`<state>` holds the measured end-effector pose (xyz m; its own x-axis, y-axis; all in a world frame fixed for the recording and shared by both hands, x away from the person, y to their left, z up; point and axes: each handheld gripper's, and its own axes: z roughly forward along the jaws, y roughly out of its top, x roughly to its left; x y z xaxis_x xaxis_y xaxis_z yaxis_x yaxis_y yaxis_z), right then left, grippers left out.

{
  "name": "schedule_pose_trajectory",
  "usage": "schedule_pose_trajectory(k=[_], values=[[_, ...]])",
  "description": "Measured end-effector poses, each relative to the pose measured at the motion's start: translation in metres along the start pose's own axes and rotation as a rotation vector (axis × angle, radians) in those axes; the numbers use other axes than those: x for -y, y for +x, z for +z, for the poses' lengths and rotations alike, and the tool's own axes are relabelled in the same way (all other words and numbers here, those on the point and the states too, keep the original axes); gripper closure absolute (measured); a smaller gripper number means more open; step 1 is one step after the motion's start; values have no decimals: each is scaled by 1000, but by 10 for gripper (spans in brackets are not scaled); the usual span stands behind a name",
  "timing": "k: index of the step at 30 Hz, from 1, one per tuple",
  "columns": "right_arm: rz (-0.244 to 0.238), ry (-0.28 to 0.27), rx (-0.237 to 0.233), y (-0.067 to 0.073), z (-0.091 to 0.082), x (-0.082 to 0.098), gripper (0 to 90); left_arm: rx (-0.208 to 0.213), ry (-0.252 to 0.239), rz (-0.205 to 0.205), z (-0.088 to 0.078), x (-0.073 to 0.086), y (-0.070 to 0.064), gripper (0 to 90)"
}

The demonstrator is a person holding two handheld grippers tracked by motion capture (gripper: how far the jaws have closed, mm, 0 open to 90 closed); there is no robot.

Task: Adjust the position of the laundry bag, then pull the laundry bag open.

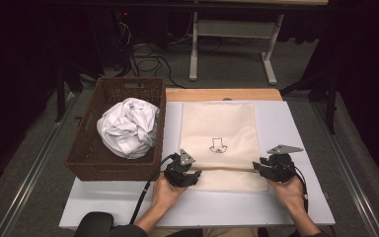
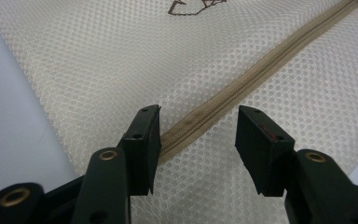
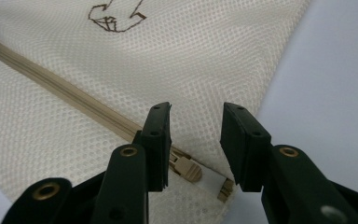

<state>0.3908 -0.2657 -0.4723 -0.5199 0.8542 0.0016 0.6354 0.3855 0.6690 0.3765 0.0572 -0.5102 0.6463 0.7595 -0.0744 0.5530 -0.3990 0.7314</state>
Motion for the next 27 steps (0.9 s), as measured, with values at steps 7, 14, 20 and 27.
schedule_pose_trajectory(k=[7,14,20,27], values=[[17,-7,-46,2,-3,2,645,-5,-6,-1,1,0,0,485],[27,-2,-76,6,-5,5,765,-19,-5,37,1,0,-4,470],[48,12,-69,5,-4,7,773,-8,1,33,1,-1,-3,464],[92,60,-33,-1,-2,12,740,-6,19,47,1,0,-4,455]])
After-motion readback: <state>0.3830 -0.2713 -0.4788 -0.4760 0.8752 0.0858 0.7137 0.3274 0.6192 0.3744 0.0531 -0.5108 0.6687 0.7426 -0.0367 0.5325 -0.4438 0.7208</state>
